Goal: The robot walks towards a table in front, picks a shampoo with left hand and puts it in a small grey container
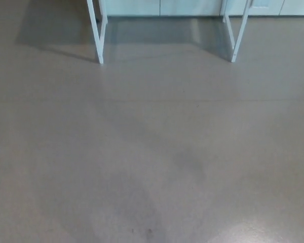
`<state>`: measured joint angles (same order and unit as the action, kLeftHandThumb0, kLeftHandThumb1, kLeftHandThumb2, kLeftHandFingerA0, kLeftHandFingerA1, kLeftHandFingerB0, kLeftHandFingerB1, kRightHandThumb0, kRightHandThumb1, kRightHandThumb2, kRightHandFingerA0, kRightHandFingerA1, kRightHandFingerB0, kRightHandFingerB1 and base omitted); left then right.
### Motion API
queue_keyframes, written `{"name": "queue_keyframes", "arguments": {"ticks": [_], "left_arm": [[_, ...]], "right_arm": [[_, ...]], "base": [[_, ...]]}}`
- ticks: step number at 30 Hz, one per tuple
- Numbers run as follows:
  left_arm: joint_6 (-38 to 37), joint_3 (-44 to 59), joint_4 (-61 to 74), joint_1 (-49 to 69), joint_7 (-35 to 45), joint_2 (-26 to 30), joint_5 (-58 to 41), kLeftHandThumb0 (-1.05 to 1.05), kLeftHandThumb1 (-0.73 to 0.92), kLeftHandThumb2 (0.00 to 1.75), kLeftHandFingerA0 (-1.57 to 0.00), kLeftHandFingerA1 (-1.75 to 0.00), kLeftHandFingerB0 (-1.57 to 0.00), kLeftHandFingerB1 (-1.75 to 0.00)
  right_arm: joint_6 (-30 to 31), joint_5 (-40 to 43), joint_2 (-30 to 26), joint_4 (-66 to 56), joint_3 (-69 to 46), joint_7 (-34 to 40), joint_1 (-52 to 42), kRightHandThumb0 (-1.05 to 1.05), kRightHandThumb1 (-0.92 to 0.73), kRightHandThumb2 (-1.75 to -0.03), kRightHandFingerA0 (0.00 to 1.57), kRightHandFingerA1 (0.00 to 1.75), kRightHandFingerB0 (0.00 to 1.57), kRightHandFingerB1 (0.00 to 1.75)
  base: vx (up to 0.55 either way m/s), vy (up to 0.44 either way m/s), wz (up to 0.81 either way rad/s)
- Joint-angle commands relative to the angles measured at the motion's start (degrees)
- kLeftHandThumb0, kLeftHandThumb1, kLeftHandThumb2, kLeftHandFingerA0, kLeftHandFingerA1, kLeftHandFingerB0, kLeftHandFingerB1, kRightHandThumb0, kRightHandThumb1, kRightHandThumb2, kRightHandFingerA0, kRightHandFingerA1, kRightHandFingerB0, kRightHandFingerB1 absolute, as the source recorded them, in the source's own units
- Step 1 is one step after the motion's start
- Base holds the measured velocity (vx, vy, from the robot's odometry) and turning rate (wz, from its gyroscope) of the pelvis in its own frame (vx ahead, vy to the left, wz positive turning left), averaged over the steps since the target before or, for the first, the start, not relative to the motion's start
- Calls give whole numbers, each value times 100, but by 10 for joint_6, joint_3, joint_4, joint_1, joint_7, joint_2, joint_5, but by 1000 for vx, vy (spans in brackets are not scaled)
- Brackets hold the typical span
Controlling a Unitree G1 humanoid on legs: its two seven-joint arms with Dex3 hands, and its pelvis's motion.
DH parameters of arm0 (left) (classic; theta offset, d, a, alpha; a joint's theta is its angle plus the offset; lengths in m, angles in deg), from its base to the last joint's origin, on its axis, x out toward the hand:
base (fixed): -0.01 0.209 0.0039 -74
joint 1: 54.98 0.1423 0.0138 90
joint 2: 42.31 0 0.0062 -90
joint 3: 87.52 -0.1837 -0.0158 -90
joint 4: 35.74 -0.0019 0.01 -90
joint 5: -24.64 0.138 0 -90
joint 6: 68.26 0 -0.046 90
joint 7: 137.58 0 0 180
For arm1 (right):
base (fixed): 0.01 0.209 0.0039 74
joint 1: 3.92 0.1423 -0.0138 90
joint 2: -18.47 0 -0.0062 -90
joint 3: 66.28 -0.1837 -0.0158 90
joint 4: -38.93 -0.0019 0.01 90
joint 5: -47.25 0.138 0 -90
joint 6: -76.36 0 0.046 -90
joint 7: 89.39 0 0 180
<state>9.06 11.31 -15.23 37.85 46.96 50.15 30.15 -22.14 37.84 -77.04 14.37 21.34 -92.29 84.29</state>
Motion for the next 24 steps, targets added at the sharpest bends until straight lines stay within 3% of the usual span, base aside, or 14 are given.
{"name": "queue_keyframes", "arguments": {"ticks": [1,2,3,9,15,16,17,18,19,24], "left_arm": [[-39,4,-11,3,5,9,-10,-16,42,88,-23,-54,-13,-49],[-40,0,-12,5,0,10,-6,-17,41,88,-24,-54,-14,-49],[-42,1,-12,7,1,10,-7,-19,60,58,-35,-35,-25,-32],[-51,5,-13,12,11,6,-15,-20,60,58,-34,-38,-24,-33],[-64,-5,-12,22,11,12,-4,-21,59,57,-40,-41,-26,-33],[-65,-8,-12,22,5,12,-1,-17,41,90,-35,-60,-15,-50],[-65,-10,-13,22,-1,11,1,-17,41,90,-35,-60,-15,-50],[-65,-12,-14,22,-2,12,2,-22,58,57,-46,-44,-28,-33],[-63,-14,-16,22,-1,12,2,-22,59,58,-44,-39,-27,-33],[-59,-26,-18,19,-2,16,7,-31,58,57,-51,-44,-28,-33]], "right_arm": [[-23,4,-12,13,-1,-4,3,-22,-61,-58,69,47,36,34],[-24,5,-10,15,0,-4,4,-22,-61,-58,69,47,36,35],[-25,6,-9,16,0,-5,3,-23,-61,-58,70,48,36,35],[-23,0,-11,18,8,-4,9,-27,-64,-59,66,47,35,34],[-24,1,-9,20,14,-8,12,-27,-64,-59,61,44,35,34],[-24,0,-9,20,17,-8,12,-29,-66,-60,60,44,36,35],[-24,-3,-9,21,19,-8,13,-29,-66,-60,60,44,36,35],[-23,-3,-9,22,21,-7,14,-29,-66,-60,61,44,36,35],[-23,-3,-9,23,22,-7,15,-36,-56,-72,56,52,32,42],[-29,1,-7,28,21,-7,15,-36,-56,-73,57,53,33,42]], "base": [[29,-31,40],[35,-26,10],[88,6,-15],[39,104,-6],[236,377,0],[225,96,0],[216,38,5],[233,-3,9],[236,-29,3],[231,-121,12]]}}
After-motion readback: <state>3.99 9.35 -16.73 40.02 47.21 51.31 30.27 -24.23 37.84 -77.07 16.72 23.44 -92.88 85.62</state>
